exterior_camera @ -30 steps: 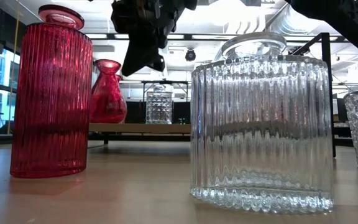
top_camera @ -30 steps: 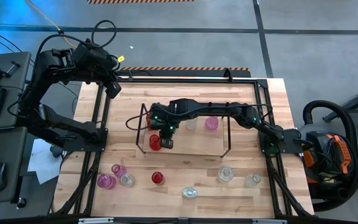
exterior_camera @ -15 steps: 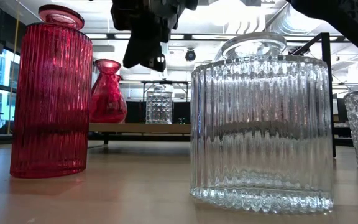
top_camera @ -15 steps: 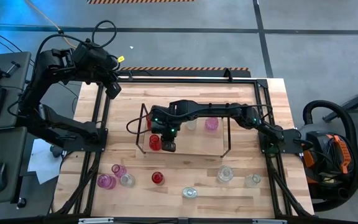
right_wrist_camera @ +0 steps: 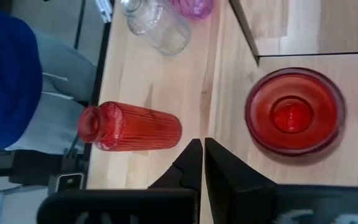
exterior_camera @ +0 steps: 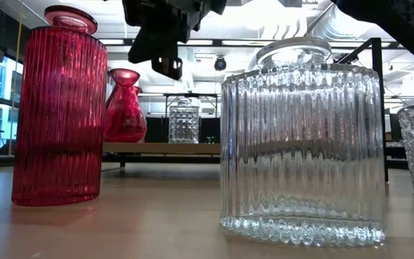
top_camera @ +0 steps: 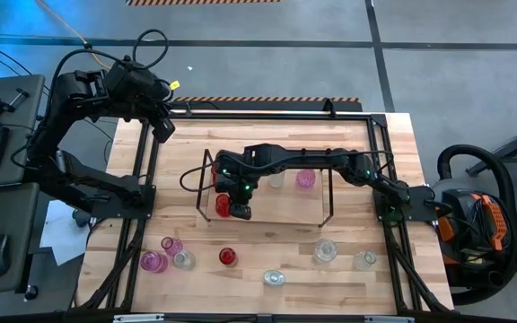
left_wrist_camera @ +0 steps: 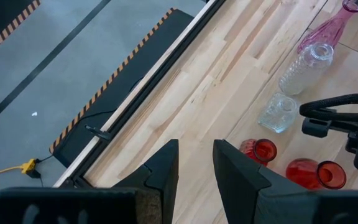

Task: Sort vases onto shelf
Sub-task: Put the red vase aligned with the other red vase on the shelf

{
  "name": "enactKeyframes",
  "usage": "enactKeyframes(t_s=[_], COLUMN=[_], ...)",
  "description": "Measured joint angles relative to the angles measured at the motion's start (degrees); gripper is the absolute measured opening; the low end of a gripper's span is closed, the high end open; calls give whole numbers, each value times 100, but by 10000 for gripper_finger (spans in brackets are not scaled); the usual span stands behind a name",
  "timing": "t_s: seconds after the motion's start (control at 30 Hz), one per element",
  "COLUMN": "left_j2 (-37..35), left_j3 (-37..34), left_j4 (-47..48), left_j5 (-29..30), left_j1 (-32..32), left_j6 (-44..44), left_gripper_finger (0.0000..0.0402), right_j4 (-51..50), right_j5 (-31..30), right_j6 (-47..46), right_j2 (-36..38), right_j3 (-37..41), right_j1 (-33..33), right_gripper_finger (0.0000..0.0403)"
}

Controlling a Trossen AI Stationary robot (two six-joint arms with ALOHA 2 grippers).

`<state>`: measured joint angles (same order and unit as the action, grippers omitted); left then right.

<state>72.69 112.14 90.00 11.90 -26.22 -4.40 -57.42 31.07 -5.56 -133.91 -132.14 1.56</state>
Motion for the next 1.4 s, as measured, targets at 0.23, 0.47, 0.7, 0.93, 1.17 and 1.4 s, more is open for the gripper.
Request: enactKeyframes(t_s=[0.23,0.47,0.7,0.93,1.17,1.4], left_j2=[0,0,0,0,0,0], left_j3=[0,0,2,2,2,2], left_j4=[2,2,0,2,2,2], left_j5=[-1,-2,0,-2,-44,-46], left_j1=[0,0,0,0,0,0], left_j6=[1,0,-2,2,4,15], left_gripper_finger=[90,90,90,90,90,90], right_j4=[57,317,538,805,874,860], right_j5=[-102,-107,-149,-10,-95,-105], right_j6=[26,2,-94,-157,-208,-236], right_j2=[0,0,-130,-227,-229,-229], right_j3=[0,0,-11,-17,-11,-9], right_j1=[48,108,150,144,202,260], right_gripper_finger=[0,0,0,0,0,0])
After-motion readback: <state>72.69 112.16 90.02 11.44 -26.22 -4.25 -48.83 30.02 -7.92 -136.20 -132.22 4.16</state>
